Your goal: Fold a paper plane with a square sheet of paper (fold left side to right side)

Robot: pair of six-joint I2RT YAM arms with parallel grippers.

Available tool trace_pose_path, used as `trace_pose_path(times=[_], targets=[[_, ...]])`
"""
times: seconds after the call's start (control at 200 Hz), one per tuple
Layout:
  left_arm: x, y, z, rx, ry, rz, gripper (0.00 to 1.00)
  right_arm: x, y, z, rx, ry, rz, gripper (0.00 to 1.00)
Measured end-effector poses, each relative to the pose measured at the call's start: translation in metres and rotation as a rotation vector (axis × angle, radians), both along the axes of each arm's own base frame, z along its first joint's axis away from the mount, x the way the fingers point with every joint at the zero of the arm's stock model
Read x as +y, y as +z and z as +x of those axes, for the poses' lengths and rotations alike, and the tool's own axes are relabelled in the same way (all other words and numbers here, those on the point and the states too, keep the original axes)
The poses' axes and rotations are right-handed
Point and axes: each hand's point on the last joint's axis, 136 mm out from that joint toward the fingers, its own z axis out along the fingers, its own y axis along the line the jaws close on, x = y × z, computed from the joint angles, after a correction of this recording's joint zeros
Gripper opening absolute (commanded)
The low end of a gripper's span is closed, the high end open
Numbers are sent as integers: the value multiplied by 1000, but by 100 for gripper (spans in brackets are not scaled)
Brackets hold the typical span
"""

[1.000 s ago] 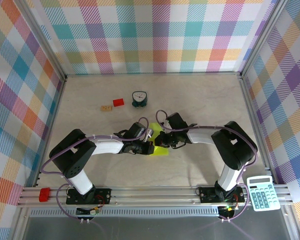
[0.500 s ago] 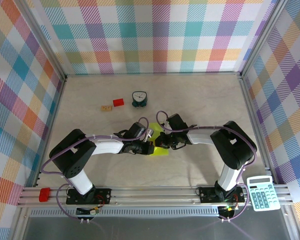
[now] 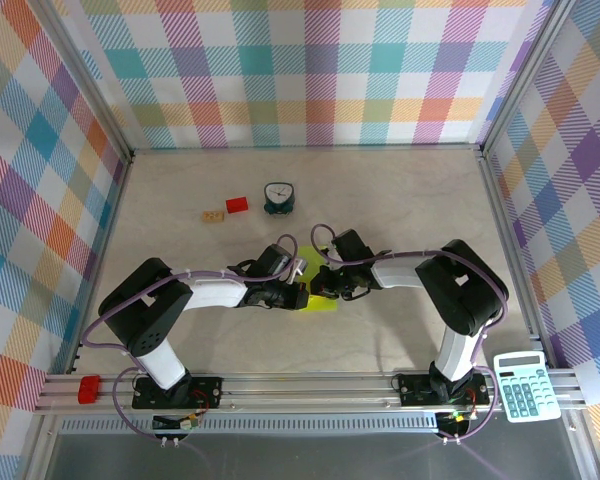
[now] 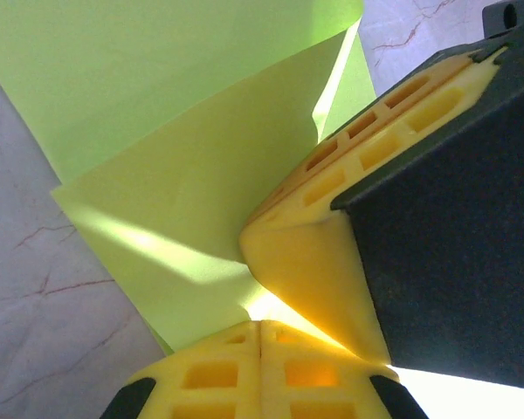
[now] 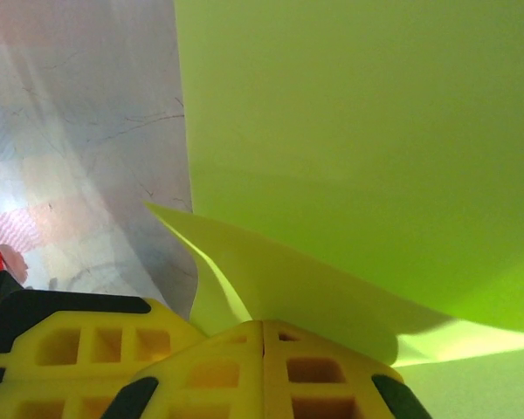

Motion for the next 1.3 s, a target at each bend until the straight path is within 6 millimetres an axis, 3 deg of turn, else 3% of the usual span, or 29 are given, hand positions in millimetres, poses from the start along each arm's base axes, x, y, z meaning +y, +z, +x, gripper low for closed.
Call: trace_pose_path(times=[0.56, 1.3], targets=[[-1, 0, 1, -17, 2, -20, 0, -10, 0, 8, -19, 10, -28, 0], [-2, 0, 2, -22, 8, -32, 0, -71, 1, 62, -37, -137, -51, 0]])
